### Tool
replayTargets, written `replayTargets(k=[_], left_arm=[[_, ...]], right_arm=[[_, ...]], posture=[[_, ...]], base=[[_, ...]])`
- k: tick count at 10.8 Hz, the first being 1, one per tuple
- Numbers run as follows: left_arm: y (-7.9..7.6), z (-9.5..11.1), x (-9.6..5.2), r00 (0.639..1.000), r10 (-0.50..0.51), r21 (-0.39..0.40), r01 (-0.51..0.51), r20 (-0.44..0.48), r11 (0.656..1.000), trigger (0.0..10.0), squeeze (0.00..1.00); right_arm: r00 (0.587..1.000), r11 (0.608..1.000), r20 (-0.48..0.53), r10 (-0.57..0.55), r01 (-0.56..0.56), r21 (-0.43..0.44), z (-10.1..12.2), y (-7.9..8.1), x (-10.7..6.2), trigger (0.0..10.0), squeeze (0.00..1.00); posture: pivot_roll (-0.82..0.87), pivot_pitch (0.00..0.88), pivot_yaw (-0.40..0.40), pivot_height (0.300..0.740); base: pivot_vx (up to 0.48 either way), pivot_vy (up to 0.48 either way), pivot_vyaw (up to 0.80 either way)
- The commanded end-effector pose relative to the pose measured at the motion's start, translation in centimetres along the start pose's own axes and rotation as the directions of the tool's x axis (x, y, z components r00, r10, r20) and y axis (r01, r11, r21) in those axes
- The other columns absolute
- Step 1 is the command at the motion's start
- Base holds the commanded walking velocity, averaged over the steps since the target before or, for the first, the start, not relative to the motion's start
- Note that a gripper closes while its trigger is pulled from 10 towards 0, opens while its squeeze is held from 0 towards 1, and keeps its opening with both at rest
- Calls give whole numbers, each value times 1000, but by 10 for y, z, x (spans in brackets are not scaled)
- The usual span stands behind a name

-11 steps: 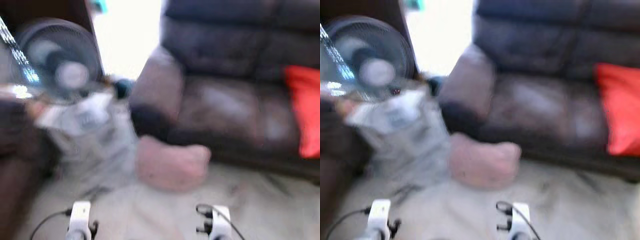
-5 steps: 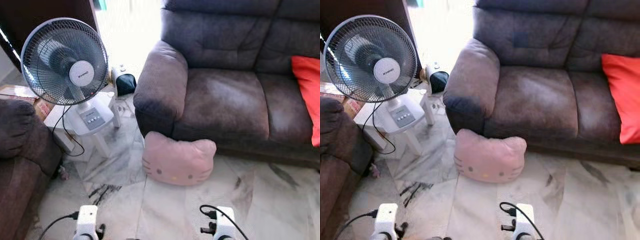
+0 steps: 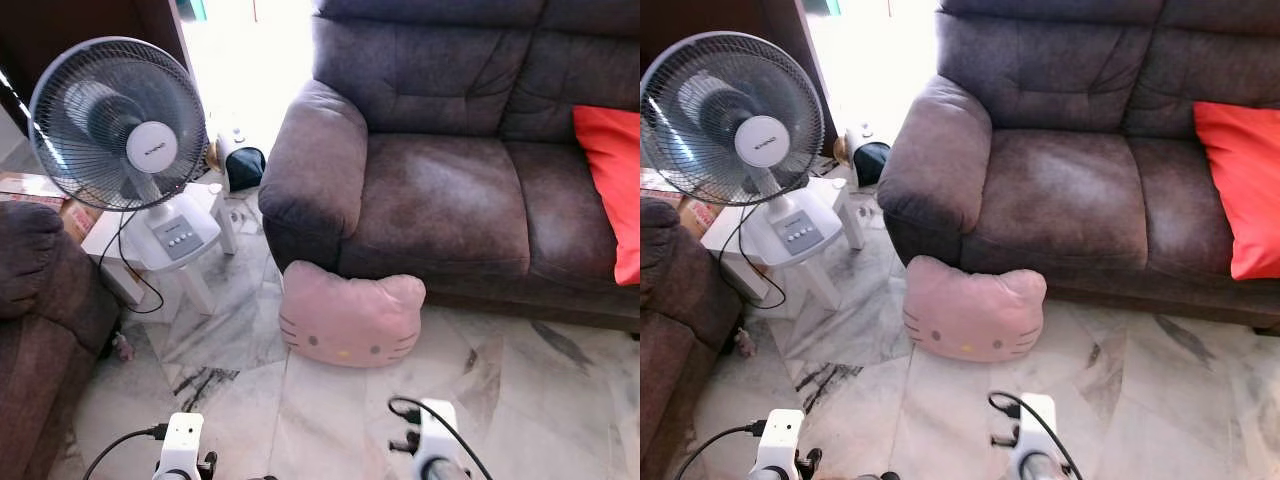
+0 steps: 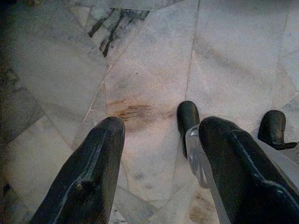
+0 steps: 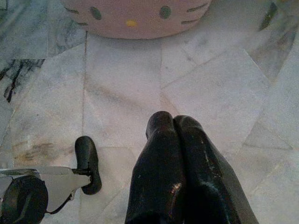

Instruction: Move the pillow to the sofa from floor

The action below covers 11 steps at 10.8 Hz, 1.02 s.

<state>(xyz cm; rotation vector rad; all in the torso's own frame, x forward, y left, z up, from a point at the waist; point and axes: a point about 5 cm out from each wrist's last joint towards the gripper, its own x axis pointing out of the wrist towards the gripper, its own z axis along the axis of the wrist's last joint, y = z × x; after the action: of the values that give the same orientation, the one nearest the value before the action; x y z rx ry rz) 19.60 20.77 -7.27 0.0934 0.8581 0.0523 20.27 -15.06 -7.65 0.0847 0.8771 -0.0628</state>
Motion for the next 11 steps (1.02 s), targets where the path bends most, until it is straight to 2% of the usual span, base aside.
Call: replayTargets(k=[1, 3, 6, 7, 11], left_arm=[[1, -13, -3, 999, 11, -4, -11, -44, 1000, 10000, 0], [1, -13, -3, 999, 12, -8, -12, -43, 1000, 10000, 0], [0, -13, -3, 999, 14, -14, -14, -43, 1000, 10000, 0], [0, -13, -3, 999, 14, -16, -15, -44, 1000, 10000, 0], [0, -14, -3, 999, 13, -18, -14, -47, 1000, 10000, 0]], right_arm=[[1000, 1000, -31, -6, 7, 15, -10, -3, -2, 10000, 0], [999, 1000, -35, -10, 11, 25, -11, -7, -2, 10000, 0], [999, 1000, -36, -11, 11, 10, -10, -7, -2, 10000, 0], [999, 1000, -39, -8, 8, 14, -10, -7, -2, 10000, 0], [999, 1000, -39, -10, 10, 7, -10, -7, -2, 10000, 0]], posture=[[154, 165, -2, 740], [153, 167, -4, 740], [153, 164, -5, 740], [152, 162, -5, 740], [152, 154, -5, 740]], base=[[0, 0, 0], [135, 0, -328], [289, 0, 0], [296, 0, -694], [292, 0, 0]])
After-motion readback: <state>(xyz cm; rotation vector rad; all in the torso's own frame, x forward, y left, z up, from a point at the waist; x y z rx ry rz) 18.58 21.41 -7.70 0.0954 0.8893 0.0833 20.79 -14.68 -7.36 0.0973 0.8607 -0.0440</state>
